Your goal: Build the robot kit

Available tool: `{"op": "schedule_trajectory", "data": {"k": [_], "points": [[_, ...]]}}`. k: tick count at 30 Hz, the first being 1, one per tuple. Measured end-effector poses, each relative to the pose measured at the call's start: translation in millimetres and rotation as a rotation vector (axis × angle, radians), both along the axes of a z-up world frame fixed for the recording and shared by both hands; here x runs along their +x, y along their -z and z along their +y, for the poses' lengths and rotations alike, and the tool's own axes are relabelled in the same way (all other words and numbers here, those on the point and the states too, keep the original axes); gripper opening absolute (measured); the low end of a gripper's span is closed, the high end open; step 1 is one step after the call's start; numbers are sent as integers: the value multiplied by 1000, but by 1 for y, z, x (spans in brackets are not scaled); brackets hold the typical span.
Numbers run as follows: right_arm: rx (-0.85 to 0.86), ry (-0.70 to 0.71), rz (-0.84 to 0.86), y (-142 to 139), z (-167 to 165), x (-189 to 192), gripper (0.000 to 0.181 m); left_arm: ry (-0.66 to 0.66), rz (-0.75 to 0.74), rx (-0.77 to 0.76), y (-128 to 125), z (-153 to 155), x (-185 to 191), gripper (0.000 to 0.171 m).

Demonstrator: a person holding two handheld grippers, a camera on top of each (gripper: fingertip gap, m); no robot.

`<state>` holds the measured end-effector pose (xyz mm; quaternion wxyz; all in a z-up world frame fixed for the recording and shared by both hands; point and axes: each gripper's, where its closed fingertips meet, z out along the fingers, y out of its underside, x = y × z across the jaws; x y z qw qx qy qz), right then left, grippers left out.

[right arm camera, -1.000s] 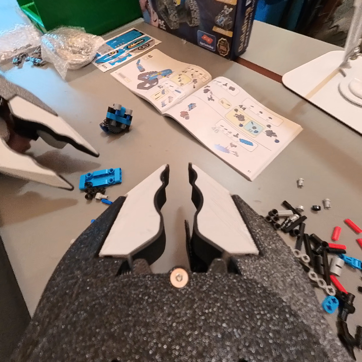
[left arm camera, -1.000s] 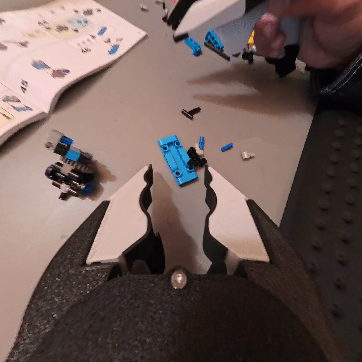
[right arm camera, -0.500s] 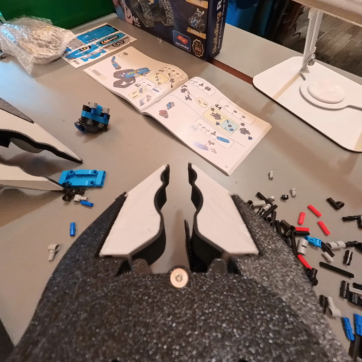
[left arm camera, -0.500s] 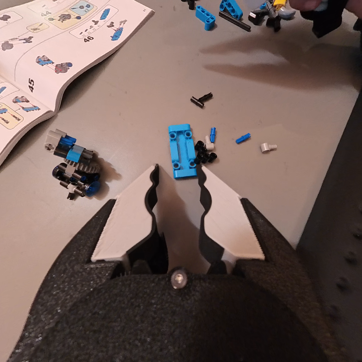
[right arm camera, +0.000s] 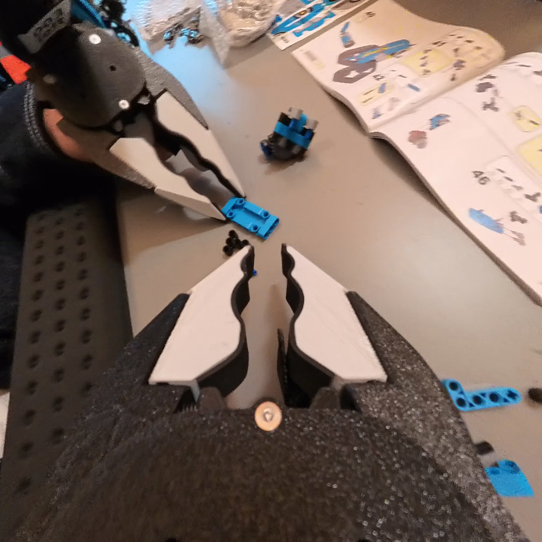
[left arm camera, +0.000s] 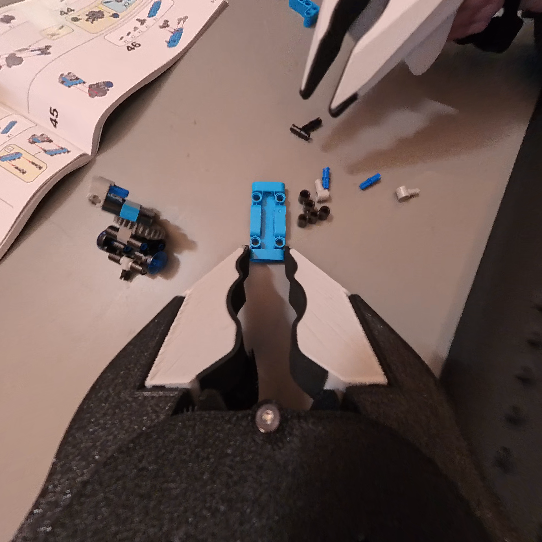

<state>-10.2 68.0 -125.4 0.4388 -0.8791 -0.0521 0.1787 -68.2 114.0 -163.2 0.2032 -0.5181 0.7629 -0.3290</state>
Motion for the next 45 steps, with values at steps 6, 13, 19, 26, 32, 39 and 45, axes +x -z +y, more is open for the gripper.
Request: {"op": "schedule_trajectory", "data": {"k": [6, 13, 19, 26, 32, 39, 45], "points": [[-12, -17, -45, 3, 0, -5, 17, -26, -96, -93, -24, 8, -3, 24], [231, -11, -74, -44, 6, -8, 27, 29, -333, -399, -93, -13, -1, 24], [394, -146, 166, -86, 5, -49, 55, 149, -458, -558, -130, -28, -16, 24], [474, -205, 196, -103, 1, -65, 31, 230, -446, -546, -129, -44, -22, 24], [514, -203, 208, -110, -2, -64, 46, 252, -425, -545, -125, -48, -24, 24], [457, -187, 252, -105, 0, -62, 25, 224, -418, -554, -123, -49, -20, 33], [517, -195, 342, -118, 4, -72, 24, 247, -431, -641, -135, -56, -19, 29]]}}
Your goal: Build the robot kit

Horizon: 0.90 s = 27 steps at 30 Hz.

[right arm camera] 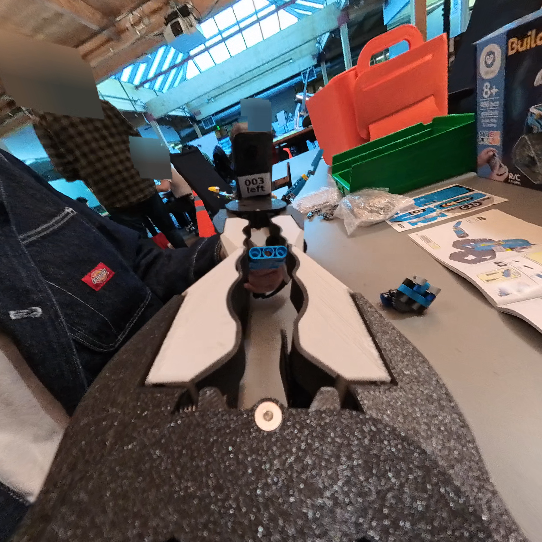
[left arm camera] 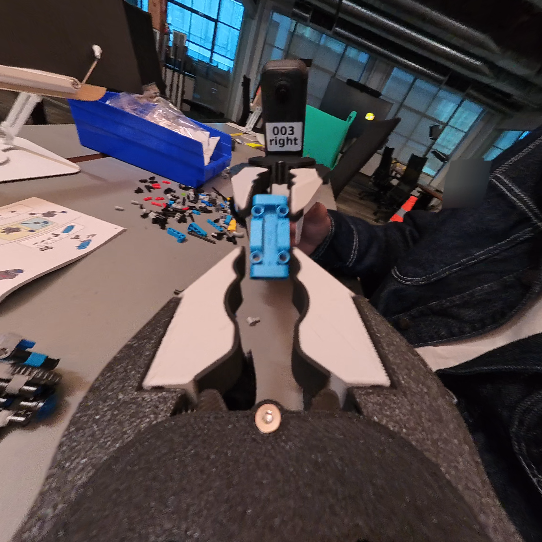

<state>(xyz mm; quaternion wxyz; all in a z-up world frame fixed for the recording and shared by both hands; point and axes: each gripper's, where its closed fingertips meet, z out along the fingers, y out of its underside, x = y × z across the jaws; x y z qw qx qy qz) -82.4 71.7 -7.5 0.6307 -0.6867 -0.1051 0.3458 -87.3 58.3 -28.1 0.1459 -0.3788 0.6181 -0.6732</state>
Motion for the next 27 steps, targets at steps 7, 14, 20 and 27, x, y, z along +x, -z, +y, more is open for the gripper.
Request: {"op": "schedule_trajectory", "data": {"k": [7, 14, 20, 27], "points": [[1, 46, -10, 3, 2, 12, 35, -127, -85, 81, -6, 19, 4, 26], [-235, -64, 284, 30, 5, 19, 35, -351, -243, 709, 28, 26, 18, 26], [-259, -84, 342, 33, 5, 22, 23, -351, -289, 717, 23, 22, 16, 26], [-322, -173, 423, 35, 2, 12, 8, -399, -385, 745, 19, 15, 14, 28]]}}
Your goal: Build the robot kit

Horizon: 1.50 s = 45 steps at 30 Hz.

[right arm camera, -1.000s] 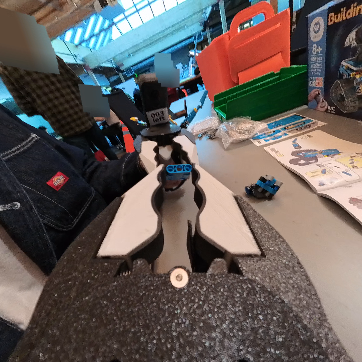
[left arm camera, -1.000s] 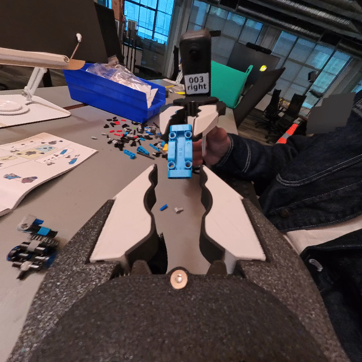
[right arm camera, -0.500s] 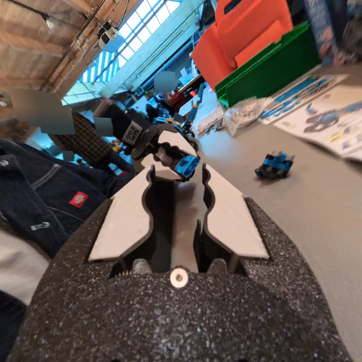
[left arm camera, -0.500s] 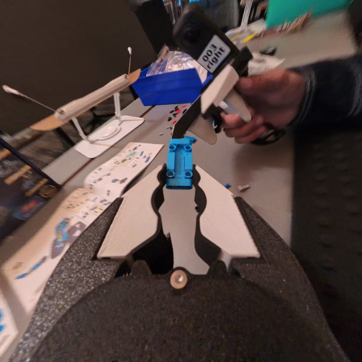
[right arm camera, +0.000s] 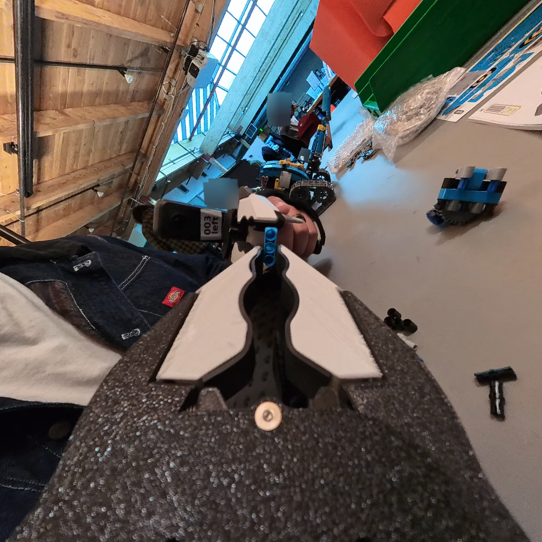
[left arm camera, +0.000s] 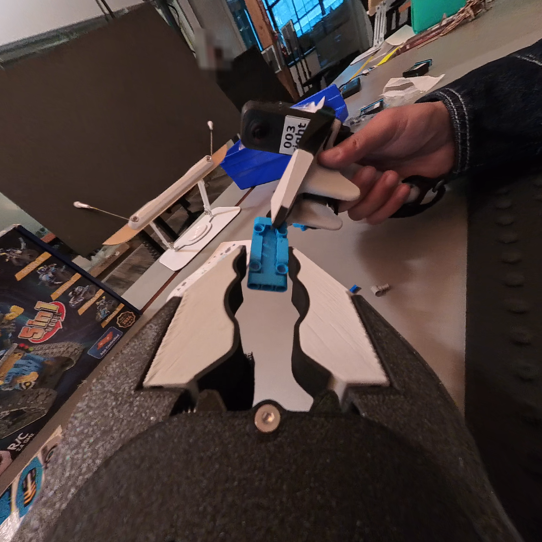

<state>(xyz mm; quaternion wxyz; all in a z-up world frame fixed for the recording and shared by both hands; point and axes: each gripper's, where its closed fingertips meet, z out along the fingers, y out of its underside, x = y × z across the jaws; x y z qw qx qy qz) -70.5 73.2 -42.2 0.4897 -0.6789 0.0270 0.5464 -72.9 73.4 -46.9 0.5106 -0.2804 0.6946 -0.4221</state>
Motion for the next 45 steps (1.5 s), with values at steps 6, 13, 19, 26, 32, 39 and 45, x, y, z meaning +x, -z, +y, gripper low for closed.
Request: {"op": "schedule_trajectory", "data": {"k": [6, 13, 19, 26, 32, 39, 45], "points": [[76, 44, -354, 10, 2, -8, 7, 68, 196, -339, 4, 1, 2, 35], [341, 118, -537, -21, -5, -18, 7, 350, 330, -808, -23, -13, -11, 13], [313, 133, -485, -21, -4, -10, 7, 337, 237, -873, -39, -5, -9, 18], [307, 90, -473, -19, -3, -20, 7, 381, 242, -889, -43, -9, -13, 17], [299, 67, -478, -17, -4, -26, 7, 369, 252, -782, -34, -17, -14, 9], [224, 194, -590, -5, 0, 10, 23, 259, 104, -855, -53, 32, -14, 8], [-47, 110, -982, 75, -22, 39, 20, 107, 176, -890, -30, 61, -5, 8]]}}
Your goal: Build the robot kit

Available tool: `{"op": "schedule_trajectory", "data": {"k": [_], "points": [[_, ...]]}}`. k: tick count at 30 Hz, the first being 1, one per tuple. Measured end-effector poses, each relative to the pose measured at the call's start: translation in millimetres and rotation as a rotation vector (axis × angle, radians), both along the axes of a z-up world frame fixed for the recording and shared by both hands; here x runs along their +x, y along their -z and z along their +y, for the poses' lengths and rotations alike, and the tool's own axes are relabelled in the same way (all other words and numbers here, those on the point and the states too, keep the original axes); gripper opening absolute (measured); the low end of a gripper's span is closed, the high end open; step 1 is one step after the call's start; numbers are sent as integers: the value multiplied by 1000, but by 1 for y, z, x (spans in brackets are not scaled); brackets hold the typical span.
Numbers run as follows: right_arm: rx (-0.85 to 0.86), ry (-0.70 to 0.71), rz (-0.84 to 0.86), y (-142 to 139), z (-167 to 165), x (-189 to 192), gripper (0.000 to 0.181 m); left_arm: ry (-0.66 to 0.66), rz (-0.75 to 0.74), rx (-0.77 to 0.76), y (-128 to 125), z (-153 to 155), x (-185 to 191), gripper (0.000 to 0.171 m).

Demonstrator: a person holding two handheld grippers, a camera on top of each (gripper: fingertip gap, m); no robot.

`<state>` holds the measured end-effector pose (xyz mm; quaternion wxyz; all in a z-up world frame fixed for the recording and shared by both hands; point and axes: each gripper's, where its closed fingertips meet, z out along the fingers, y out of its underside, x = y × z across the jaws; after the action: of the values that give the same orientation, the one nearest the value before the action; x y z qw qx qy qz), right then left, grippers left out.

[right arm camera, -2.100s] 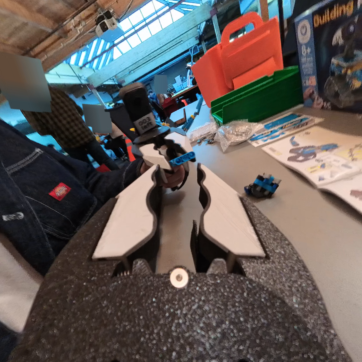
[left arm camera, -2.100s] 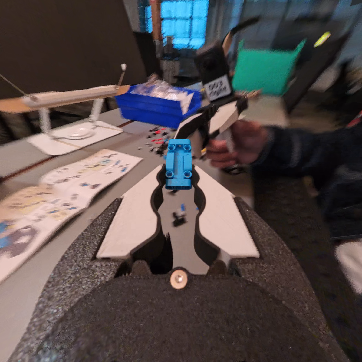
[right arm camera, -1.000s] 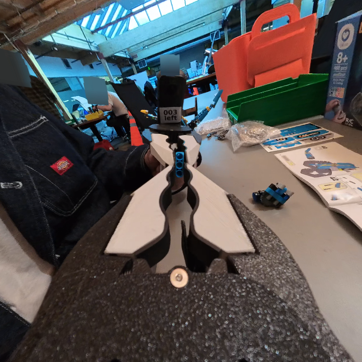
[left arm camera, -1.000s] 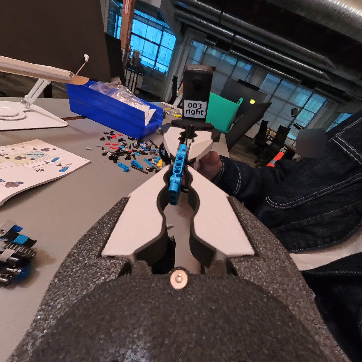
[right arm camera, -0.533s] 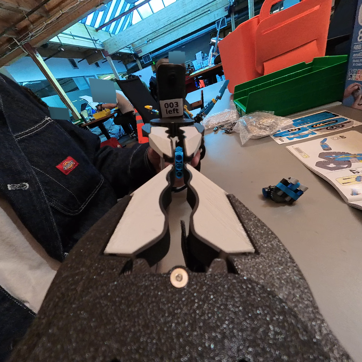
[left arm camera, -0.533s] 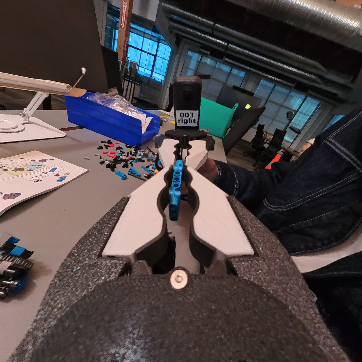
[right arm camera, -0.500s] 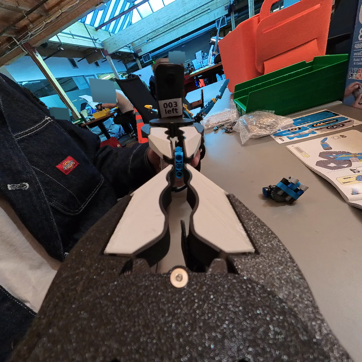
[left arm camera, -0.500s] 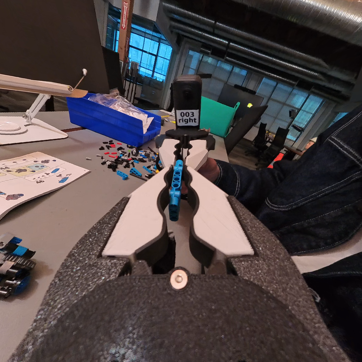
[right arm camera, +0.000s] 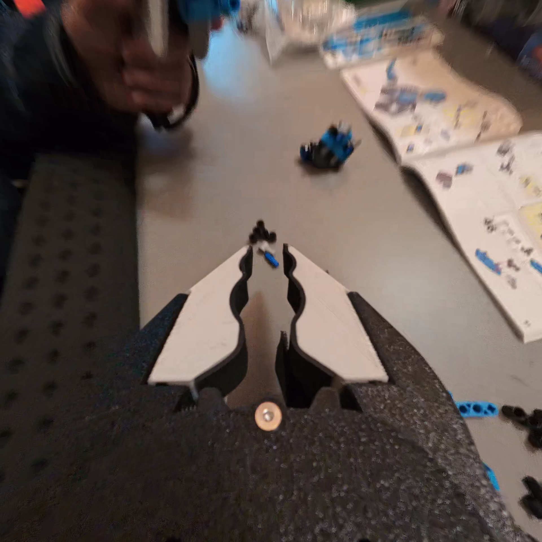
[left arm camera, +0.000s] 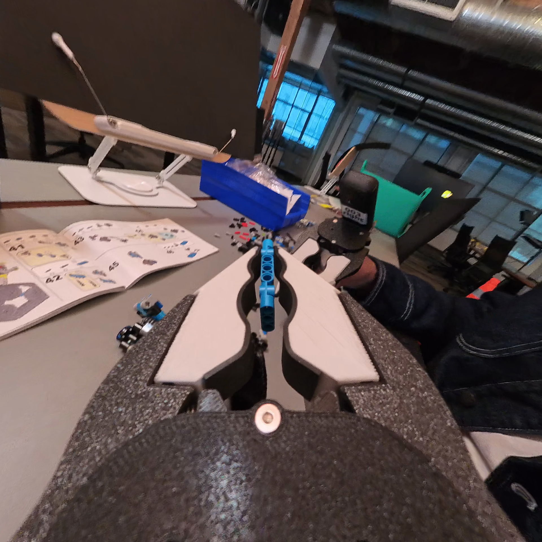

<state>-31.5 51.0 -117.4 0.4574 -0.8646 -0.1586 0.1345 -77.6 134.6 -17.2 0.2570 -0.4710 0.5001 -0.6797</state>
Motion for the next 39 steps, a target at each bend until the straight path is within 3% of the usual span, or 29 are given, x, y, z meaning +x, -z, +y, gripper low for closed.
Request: {"op": "schedule_trajectory", "data": {"k": [2, 8, 15, 23, 34, 36, 39], "points": [[-66, -20, -35, 15, 0, -4, 28, -8, 51, 29, 11, -1, 4, 8], [-137, -85, -205, 35, -7, -23, 21, -8, 64, 76, 16, -5, 5, 8], [-143, -33, -57, 20, -41, -40, 18, -6, 99, 108, 24, -6, 7, 8], [-305, 91, -174, 37, -37, -39, 22, -4, 119, 202, 32, -15, 8, 8], [-271, 237, -122, 32, -31, -37, 34, -2, 111, 181, 29, -15, 7, 8], [-267, 230, -89, 30, -35, -38, 37, -2, 110, 184, 29, -16, 7, 8], [-283, 109, -140, 30, -49, -38, 37, 0, 117, 195, 31, -17, 7, 8]]}}
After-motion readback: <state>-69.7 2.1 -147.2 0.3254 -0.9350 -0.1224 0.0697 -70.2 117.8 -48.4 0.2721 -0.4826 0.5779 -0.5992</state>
